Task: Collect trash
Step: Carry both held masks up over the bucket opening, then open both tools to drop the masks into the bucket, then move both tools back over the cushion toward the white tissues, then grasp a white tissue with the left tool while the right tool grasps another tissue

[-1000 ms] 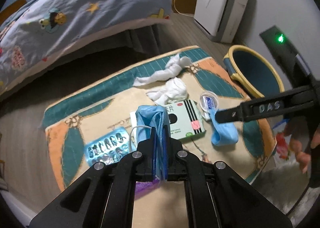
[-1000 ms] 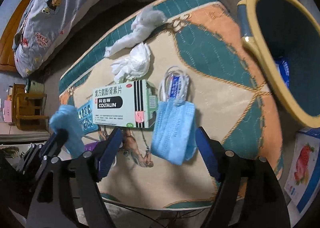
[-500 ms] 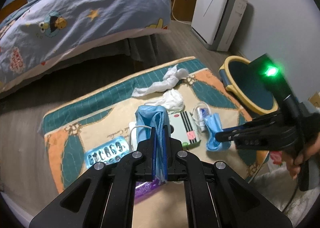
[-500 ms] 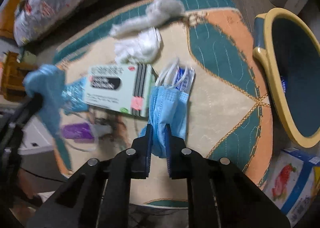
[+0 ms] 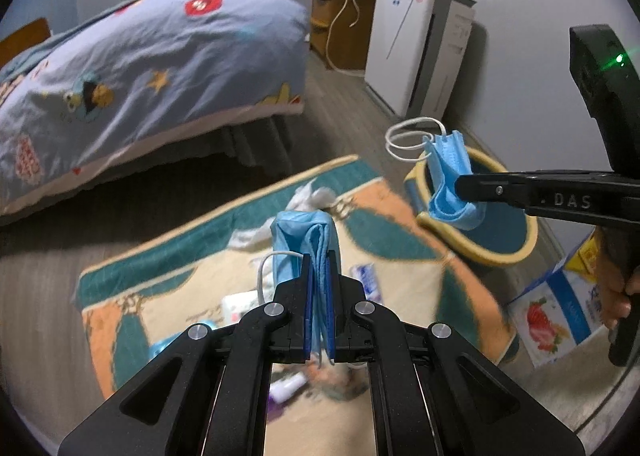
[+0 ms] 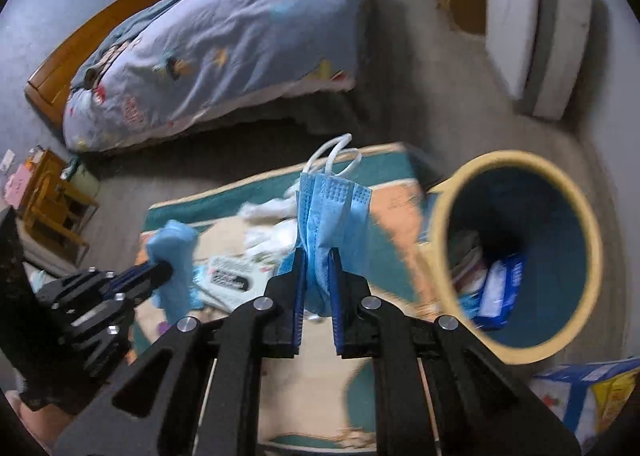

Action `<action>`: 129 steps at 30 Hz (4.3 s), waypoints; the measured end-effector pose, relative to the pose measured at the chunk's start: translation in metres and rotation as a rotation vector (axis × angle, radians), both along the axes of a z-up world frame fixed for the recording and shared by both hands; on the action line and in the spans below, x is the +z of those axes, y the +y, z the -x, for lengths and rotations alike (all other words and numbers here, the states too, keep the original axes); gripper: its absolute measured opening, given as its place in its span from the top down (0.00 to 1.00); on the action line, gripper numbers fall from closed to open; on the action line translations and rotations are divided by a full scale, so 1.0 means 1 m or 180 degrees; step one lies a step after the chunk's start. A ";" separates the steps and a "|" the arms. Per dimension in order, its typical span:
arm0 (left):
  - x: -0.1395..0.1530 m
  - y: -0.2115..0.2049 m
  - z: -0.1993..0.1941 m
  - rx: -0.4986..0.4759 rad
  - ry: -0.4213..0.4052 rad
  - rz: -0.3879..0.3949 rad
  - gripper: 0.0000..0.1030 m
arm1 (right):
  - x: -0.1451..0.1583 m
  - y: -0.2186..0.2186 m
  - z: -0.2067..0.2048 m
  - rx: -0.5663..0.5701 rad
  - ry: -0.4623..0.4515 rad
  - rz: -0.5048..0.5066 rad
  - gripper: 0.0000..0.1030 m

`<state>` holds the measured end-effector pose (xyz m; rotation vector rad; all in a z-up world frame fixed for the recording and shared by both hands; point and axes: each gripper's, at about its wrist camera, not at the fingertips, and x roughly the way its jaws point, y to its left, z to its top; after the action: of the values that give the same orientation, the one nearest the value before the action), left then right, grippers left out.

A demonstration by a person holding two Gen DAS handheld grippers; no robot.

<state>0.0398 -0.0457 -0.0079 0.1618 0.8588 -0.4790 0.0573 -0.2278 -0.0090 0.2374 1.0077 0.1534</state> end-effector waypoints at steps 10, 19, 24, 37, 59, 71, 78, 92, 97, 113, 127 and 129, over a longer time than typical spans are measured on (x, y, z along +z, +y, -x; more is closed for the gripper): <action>0.007 -0.066 -0.003 -0.0207 -0.0100 0.0061 0.94 | -0.004 -0.088 0.005 -0.0411 -0.0025 -0.0055 0.90; 0.000 -0.129 -0.008 -0.0455 -0.0075 0.0099 0.94 | -0.016 -0.149 0.015 -0.0764 0.0031 -0.0151 0.90; -0.014 -0.158 -0.013 -0.0557 0.0051 0.0141 0.94 | -0.031 -0.180 0.017 -0.0975 0.0200 -0.0210 0.90; -0.037 -0.209 -0.020 -0.0743 0.0189 0.0336 0.94 | -0.051 -0.211 0.021 -0.1198 0.0401 -0.0301 0.89; -0.024 -0.195 -0.017 -0.0540 -0.0065 0.0370 0.11 | -0.033 -0.213 0.025 -0.1429 0.0227 -0.0253 0.06; -0.012 -0.136 -0.013 -0.0212 -0.0151 0.0167 0.06 | -0.026 -0.169 0.015 -0.1284 0.0295 -0.0071 0.06; -0.001 -0.069 -0.014 0.0168 -0.0221 0.0140 0.06 | -0.024 -0.121 0.000 -0.1040 0.0295 0.0024 0.06; -0.009 0.060 -0.038 0.0946 -0.0166 -0.0039 0.05 | -0.044 -0.018 -0.043 -0.0454 0.0396 0.0264 0.06; -0.020 0.074 -0.056 0.1021 -0.0091 -0.0088 0.06 | -0.061 0.008 -0.065 -0.0329 0.0454 0.0293 0.06; -0.088 0.021 -0.100 0.0503 0.0398 -0.0343 0.05 | -0.097 -0.007 -0.119 -0.0548 0.0623 0.0046 0.06; -0.149 -0.026 -0.111 0.0054 0.0775 -0.0493 0.37 | -0.119 -0.023 -0.140 -0.0592 0.0699 -0.0170 0.06; -0.147 -0.026 -0.111 0.0021 0.0756 -0.0532 0.65 | -0.122 -0.018 -0.144 -0.0555 0.0696 -0.0203 0.06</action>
<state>0.1505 -0.0713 -0.1546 0.2591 1.1326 -0.4253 0.2013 -0.2455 -0.1313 0.4052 1.1945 0.0005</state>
